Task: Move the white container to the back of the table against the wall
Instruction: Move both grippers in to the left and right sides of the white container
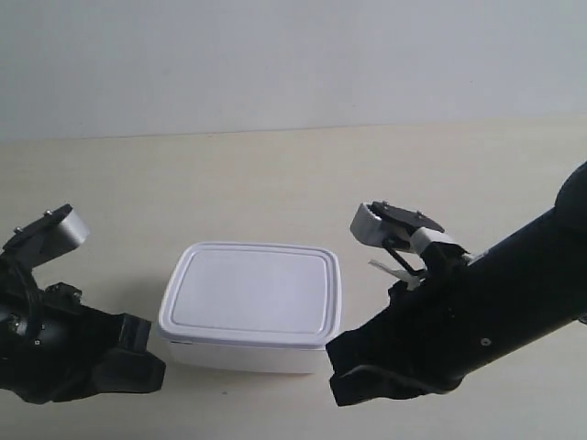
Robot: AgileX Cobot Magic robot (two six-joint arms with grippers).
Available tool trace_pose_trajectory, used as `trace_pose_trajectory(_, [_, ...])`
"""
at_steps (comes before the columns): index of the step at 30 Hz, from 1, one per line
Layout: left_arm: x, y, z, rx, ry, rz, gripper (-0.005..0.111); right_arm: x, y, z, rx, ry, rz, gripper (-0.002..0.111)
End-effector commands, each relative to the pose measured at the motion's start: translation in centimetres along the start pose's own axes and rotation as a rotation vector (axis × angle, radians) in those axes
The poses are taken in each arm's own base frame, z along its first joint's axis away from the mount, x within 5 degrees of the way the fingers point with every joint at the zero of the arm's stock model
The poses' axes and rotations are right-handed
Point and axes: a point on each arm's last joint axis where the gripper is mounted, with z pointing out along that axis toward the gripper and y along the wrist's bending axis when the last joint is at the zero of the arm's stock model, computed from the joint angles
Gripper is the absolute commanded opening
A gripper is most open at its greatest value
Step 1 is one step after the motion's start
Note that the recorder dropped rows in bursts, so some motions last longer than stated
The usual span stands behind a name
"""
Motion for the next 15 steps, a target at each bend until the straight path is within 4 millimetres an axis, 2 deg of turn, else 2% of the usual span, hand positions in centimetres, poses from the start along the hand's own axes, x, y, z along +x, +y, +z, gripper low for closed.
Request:
trace_pose_trajectory(1, [-0.6, 1.3, 2.0, -0.047, -0.004, -0.070, 0.000, -0.5, -1.1, 1.6, 0.012, -0.030, 0.106, 0.000])
trace_pose_trajectory(4, [-0.9, 2.4, 3.4, -0.092, 0.004, -0.119, 0.000, -0.6, -1.7, 2.6, 0.003, -0.014, 0.176, 0.000])
trace_pose_trajectory(8, [-1.1, 3.0, 5.1, -0.066, 0.016, -0.146, 0.000, -1.0, -2.7, 4.4, -0.005, -0.031, 0.335, 0.000])
trace_pose_trajectory(15, [-1.9, 3.3, 6.6, -0.029, 0.002, -0.196, 0.000, -1.6, -3.5, 5.5, -0.018, -0.080, 0.417, 0.000])
